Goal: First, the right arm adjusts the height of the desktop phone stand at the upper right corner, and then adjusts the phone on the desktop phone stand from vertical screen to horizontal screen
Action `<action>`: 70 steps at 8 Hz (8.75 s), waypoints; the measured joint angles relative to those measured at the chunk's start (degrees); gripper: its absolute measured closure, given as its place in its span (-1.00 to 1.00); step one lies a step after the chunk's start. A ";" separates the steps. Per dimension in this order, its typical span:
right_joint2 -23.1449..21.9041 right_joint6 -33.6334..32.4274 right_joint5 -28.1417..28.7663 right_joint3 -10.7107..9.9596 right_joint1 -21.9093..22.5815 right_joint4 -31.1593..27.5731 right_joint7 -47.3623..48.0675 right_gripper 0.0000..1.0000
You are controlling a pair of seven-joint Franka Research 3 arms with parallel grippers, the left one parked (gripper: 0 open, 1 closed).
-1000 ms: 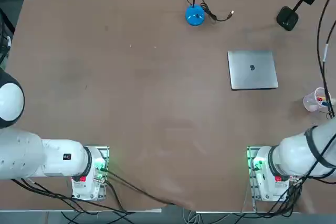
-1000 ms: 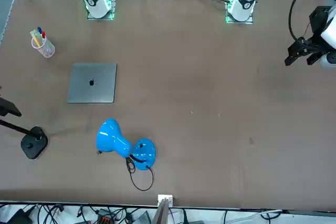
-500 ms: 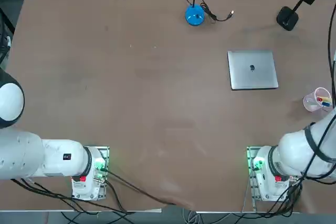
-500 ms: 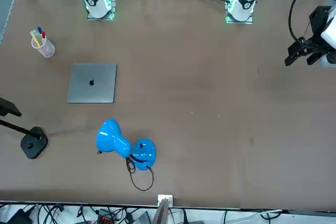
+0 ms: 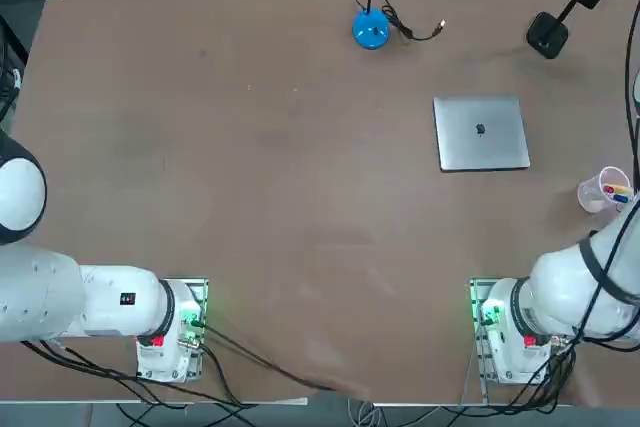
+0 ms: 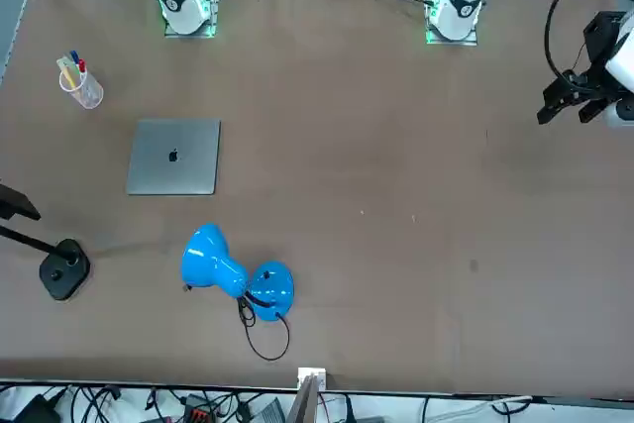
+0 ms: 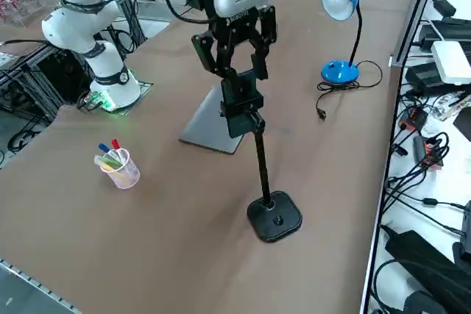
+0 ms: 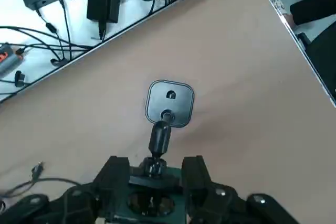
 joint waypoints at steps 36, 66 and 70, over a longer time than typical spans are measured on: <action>9.20 2.87 0.32 0.70 -0.92 0.62 14.23 0.43; 14.87 9.82 0.33 0.87 -0.96 -2.64 15.82 0.43; 15.56 10.50 0.33 0.86 -1.04 -2.89 15.84 0.30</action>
